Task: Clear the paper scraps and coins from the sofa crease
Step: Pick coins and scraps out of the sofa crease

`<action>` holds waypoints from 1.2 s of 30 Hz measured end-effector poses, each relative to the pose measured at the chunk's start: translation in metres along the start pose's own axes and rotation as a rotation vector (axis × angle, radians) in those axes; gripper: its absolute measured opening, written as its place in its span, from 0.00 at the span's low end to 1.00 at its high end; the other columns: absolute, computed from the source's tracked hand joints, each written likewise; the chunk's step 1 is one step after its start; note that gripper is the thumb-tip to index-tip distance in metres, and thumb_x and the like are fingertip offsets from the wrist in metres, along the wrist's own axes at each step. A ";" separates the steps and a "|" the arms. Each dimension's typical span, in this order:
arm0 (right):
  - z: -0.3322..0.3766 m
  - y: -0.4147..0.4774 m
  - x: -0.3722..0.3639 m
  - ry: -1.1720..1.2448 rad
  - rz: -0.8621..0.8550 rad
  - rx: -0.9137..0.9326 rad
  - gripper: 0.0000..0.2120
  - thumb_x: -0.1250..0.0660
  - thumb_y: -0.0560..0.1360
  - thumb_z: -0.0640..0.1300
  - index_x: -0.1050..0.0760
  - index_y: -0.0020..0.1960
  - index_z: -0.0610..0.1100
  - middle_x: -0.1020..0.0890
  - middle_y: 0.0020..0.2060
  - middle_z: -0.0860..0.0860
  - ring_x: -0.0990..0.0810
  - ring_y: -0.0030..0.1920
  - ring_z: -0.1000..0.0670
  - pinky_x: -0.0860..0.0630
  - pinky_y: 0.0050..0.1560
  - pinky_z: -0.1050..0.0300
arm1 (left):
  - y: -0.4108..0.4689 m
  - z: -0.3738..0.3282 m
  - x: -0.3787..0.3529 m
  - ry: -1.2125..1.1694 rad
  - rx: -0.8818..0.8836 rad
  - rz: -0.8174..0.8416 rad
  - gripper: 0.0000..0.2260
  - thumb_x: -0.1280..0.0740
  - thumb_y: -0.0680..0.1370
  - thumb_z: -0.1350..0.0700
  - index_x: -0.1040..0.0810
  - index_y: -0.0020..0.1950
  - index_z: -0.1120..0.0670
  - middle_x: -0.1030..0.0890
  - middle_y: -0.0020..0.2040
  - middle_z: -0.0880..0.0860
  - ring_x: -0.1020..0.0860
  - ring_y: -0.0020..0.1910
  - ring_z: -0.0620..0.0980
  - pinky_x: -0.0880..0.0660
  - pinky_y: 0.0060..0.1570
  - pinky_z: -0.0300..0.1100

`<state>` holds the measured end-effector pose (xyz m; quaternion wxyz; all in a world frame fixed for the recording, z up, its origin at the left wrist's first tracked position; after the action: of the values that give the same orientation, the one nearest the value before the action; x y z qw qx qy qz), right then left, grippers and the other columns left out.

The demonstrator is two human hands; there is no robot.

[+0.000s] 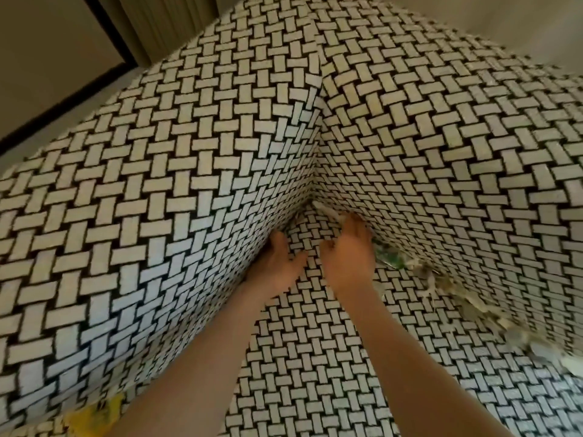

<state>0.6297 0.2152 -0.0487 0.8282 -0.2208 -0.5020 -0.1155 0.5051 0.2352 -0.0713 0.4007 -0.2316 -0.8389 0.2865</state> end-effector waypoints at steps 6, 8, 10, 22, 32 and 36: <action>-0.015 0.005 -0.010 -0.025 0.094 0.037 0.31 0.46 0.79 0.48 0.54 0.76 0.38 0.44 0.74 0.43 0.46 0.74 0.46 0.43 0.72 0.53 | 0.017 -0.016 0.001 -0.076 -0.057 -0.028 0.18 0.41 0.77 0.48 0.39 0.64 0.51 0.29 0.62 0.51 0.29 0.61 0.52 0.33 0.62 0.45; -0.010 0.010 -0.012 0.005 0.135 -0.015 0.32 0.45 0.79 0.49 0.54 0.75 0.38 0.45 0.74 0.42 0.46 0.74 0.44 0.43 0.73 0.52 | 0.023 -0.026 0.000 -0.193 -0.049 -0.070 0.10 0.40 0.77 0.53 0.34 0.57 0.52 0.26 0.51 0.51 0.28 0.49 0.50 0.31 0.47 0.41; -0.006 0.017 -0.015 0.022 0.163 -0.057 0.32 0.43 0.78 0.50 0.51 0.75 0.37 0.43 0.73 0.41 0.46 0.74 0.43 0.45 0.73 0.50 | 0.032 -0.033 0.000 -0.285 -0.044 -0.132 0.06 0.38 0.74 0.60 0.34 0.42 0.52 0.29 0.38 0.50 0.31 0.39 0.49 0.37 0.35 0.40; -0.014 0.043 -0.014 0.243 0.381 -0.160 0.39 0.32 0.69 0.50 0.48 0.75 0.46 0.47 0.74 0.47 0.52 0.74 0.43 0.53 0.73 0.49 | 0.043 -0.039 -0.003 -0.212 -0.155 -0.140 0.15 0.39 0.71 0.68 0.37 0.35 0.48 0.33 0.33 0.46 0.35 0.34 0.42 0.39 0.33 0.38; -0.019 0.052 -0.009 0.770 0.566 -0.302 0.34 0.31 0.64 0.44 0.32 0.69 0.48 0.30 0.67 0.49 0.32 0.67 0.46 0.36 0.69 0.48 | 0.047 -0.051 -0.003 0.298 -0.224 -0.170 0.21 0.42 0.79 0.54 0.40 0.71 0.54 0.27 0.64 0.56 0.27 0.61 0.53 0.30 0.62 0.44; -0.023 0.053 -0.013 0.793 0.496 -0.279 0.30 0.33 0.69 0.39 0.33 0.70 0.47 0.30 0.68 0.49 0.34 0.69 0.45 0.37 0.70 0.48 | 0.049 -0.059 -0.007 0.471 -0.216 -0.212 0.21 0.42 0.79 0.58 0.41 0.71 0.58 0.26 0.62 0.59 0.25 0.58 0.56 0.26 0.56 0.47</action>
<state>0.6639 0.2502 -0.0828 0.9207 -0.3816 -0.0598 -0.0561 0.5648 0.2839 -0.0774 0.5856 -0.2440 -0.7677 0.0903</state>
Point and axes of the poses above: each hand's wrist, its own y-axis towards the middle knuckle, its own x-axis out of the back of the hand, z = x × y, the point moved 3 cm from there along y, towards the middle knuckle
